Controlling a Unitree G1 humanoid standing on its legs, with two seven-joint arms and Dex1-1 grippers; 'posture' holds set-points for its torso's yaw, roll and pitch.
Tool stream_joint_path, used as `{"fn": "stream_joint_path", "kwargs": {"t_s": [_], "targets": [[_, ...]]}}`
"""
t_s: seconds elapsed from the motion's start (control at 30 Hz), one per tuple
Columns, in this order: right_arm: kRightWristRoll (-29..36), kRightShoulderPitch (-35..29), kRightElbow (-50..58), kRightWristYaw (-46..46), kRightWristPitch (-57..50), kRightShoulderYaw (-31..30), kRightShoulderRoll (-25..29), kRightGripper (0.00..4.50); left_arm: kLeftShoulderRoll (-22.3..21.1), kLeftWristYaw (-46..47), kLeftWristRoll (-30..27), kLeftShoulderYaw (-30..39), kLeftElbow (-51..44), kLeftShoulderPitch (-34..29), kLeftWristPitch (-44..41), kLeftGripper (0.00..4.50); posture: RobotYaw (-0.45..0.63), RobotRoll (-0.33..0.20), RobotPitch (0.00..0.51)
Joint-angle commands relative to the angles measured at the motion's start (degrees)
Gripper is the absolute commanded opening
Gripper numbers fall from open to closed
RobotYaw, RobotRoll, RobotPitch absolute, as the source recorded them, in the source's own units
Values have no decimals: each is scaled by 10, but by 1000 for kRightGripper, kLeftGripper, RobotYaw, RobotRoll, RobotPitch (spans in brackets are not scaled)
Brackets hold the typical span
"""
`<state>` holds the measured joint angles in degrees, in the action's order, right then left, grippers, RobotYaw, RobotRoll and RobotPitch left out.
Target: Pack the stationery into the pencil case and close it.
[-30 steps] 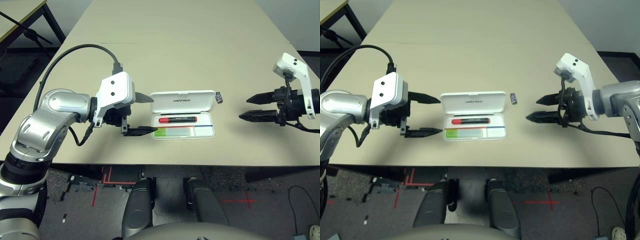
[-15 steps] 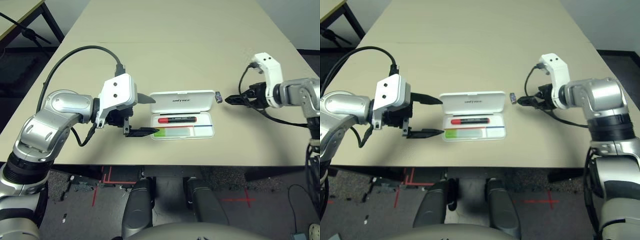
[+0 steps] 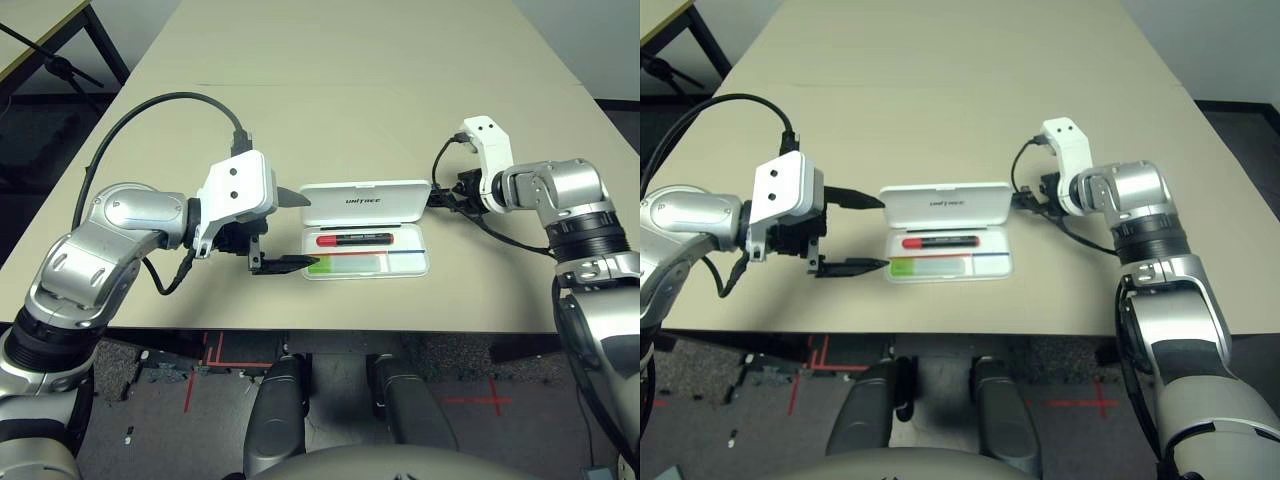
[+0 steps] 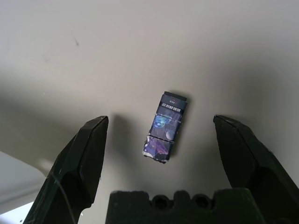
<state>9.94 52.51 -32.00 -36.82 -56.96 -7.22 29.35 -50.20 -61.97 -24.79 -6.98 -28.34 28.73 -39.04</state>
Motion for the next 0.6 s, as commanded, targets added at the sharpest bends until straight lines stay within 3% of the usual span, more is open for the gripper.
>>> {"fn": "stream_joint_path", "kwargs": {"t_s": [0.03, 0.23, 0.6], "targets": [[-14, 7, -33, -4, 17, -9, -11, 4500, -6, 2, 2, -7, -8, -1, -3, 4486, 118, 0, 157], [-24, 5, -51, -9, 30, -9, -17, 4500, -9, 2, 1, -7, -9, -2, -4, 4486, 123, 0, 152], [-42, -6, -45, -20, 42, -7, -4, 397, -10, -3, 1, -15, -7, 5, -5, 4500, 114, 0, 154]]}}
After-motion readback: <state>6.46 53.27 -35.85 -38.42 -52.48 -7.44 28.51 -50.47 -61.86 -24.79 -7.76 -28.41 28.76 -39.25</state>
